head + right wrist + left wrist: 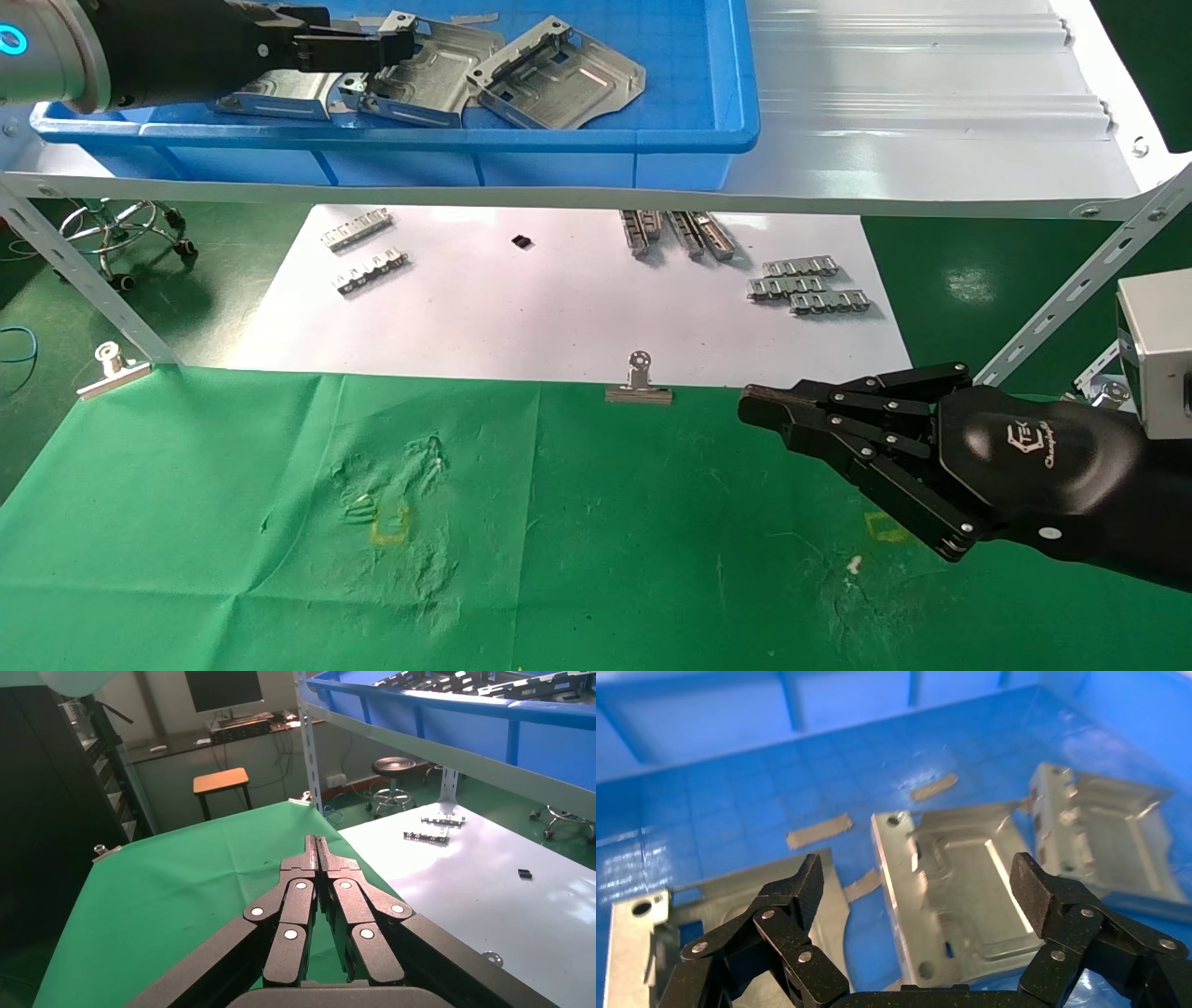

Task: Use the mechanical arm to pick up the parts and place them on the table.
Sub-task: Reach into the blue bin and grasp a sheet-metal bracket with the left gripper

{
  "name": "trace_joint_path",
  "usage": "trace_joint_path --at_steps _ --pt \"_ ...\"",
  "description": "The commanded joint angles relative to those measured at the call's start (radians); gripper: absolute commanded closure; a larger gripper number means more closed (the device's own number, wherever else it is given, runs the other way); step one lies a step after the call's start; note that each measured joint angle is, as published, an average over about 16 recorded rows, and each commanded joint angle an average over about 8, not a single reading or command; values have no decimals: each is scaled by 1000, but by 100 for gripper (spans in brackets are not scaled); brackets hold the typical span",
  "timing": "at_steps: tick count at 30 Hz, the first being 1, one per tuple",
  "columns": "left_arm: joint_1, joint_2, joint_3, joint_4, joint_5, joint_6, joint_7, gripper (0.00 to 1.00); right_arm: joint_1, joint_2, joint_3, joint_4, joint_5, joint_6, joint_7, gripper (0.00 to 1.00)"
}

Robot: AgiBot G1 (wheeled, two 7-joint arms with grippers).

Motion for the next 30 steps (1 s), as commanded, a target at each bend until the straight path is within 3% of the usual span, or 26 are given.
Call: trace_joint_path --at_steps 1,30 --pt "-7 13 6 22 14 -16 1 100 0 0 0 0 0 0 0 100" --pt "-57 79 8 205 19 -22 158 100 0 0 0 0 0 0 0 100"
